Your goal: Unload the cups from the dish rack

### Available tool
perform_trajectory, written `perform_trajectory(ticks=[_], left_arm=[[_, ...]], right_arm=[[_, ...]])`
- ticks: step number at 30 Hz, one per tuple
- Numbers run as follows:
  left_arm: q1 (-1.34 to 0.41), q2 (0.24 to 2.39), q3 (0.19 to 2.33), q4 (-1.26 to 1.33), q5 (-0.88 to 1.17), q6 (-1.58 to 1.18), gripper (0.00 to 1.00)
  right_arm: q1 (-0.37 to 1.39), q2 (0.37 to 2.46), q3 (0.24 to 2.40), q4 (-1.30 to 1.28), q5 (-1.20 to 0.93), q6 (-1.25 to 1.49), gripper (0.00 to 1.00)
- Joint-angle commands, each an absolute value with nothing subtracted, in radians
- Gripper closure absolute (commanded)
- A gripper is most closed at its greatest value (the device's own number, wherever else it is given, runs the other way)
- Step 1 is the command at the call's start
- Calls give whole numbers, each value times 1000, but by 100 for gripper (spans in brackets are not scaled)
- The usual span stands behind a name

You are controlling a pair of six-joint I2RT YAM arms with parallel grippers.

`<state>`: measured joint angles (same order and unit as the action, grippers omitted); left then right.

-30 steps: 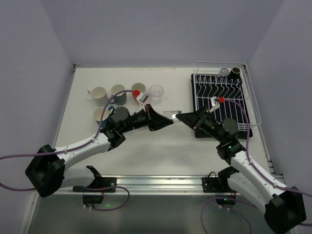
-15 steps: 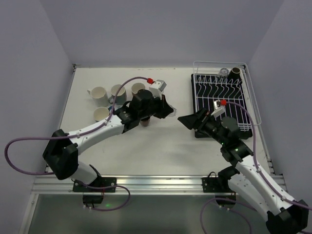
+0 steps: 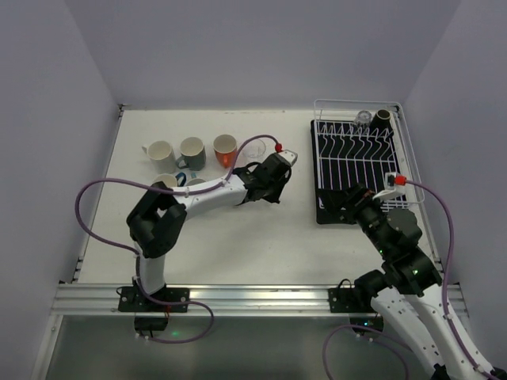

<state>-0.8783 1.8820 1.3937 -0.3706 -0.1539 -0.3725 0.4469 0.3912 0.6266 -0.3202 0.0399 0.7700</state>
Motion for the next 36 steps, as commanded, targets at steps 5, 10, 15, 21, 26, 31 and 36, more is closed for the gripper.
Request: perform_trajectory(ticks=[5, 10, 15, 21, 26, 31, 36], left_arm=[[-879, 1973, 1497, -440, -248, -313, 100], [-880, 1996, 1508, -443, -265, -313, 90], [-879, 1973, 1503, -443, -268, -316, 59], [-879, 1910, 1512, -440, -298, -307, 33], [-879, 1804, 1525, -400, -264, -298, 14], [-880, 1556, 1421, -293, -244, -297, 2], [-879, 1217, 1205, -239, -163, -342, 0]], right_arm=[[448, 367, 638, -362, 104, 723, 1], [446, 370, 664, -386, 130, 681, 1], [448, 399, 693, -397, 152, 661, 1], [446, 469, 741, -399, 218, 623, 7], [440, 596, 807, -399, 311, 554, 23], [318, 780, 903, -382, 299, 483, 36], [125, 993, 1006, -348, 206, 460, 45]])
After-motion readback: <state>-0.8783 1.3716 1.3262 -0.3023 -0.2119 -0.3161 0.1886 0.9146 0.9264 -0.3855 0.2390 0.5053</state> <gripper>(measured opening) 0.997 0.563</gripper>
